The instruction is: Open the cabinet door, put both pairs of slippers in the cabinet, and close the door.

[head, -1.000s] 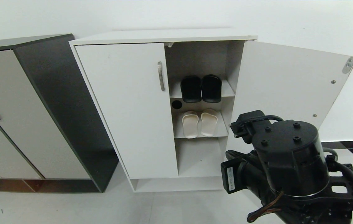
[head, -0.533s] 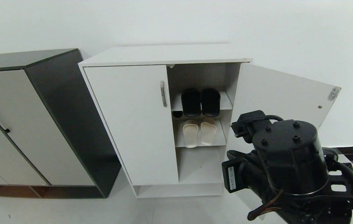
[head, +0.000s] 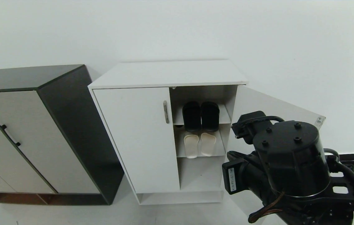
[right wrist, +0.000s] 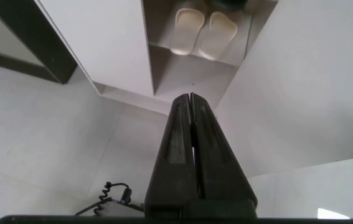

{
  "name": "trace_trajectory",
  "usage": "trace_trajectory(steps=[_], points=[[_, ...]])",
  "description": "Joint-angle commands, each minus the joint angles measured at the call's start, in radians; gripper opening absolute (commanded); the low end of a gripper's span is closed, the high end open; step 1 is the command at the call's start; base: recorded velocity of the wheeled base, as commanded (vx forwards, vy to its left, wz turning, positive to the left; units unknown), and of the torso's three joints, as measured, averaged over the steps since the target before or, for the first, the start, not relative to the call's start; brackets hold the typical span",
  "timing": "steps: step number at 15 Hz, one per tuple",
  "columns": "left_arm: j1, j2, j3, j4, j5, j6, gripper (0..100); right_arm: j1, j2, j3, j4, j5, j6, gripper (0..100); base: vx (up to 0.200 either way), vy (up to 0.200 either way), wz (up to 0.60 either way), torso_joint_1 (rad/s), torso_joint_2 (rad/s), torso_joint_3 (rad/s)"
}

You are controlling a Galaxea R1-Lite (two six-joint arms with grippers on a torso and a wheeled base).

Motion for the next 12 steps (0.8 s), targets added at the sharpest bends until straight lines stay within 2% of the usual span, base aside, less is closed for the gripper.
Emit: trace_trajectory(steps=[1,12], points=[[0.000,0.000,0.000,0.000,0.000,0.000,0,0.000,0.002,0.000,0.000,0.000,0.000,0,0.000,0.000,0.00,0.173,-0.48,-0.315],[0.001,0.000,0.000,0.000,0.000,0.000,0,-0.004,0.002,0.008,0.000,0.017,0.000,0,0.000,0.000,0.00,0.217,-0.52,-0.313]])
